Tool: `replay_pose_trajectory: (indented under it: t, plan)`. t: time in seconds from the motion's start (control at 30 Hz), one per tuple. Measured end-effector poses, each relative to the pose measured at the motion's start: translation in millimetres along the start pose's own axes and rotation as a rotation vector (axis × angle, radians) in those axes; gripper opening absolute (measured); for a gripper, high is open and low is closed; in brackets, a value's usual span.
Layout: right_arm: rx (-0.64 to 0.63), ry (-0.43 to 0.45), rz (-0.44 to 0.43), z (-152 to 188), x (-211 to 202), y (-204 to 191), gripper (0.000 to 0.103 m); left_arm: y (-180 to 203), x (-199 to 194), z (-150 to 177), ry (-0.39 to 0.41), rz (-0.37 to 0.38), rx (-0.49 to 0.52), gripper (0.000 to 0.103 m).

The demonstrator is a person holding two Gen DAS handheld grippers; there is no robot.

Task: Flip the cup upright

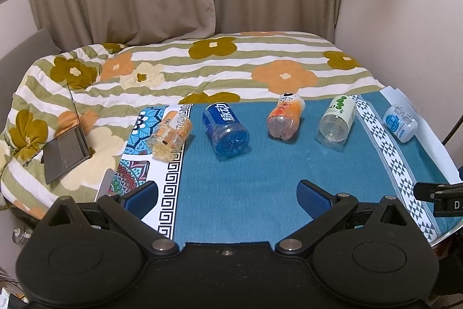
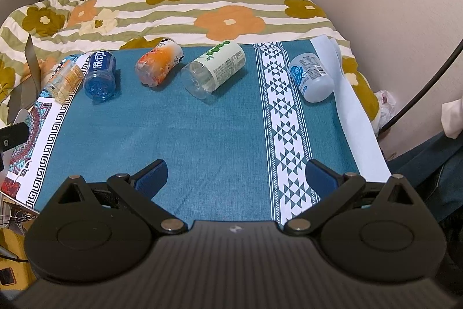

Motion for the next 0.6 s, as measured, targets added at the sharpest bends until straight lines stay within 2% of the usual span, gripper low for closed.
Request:
replay_pose_trajectory:
  t: [0.6]
  plan:
    - [-0.005, 0.002, -0.003, -1.1, -2.8, -2.2, 0.103, -9.1, 1.6, 1.3, -0.007, -0.008, -0.017, 0.103]
Point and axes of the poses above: each gripper's, at about its wrist camera, not at the fingertips, and x roughly the way its jaws point, y to its right, z to its underside, the point moved 9 cm from there along x, roughly the way its jaws point, and after that the axes turned 5 degrees about x, right-handed, at the moved point
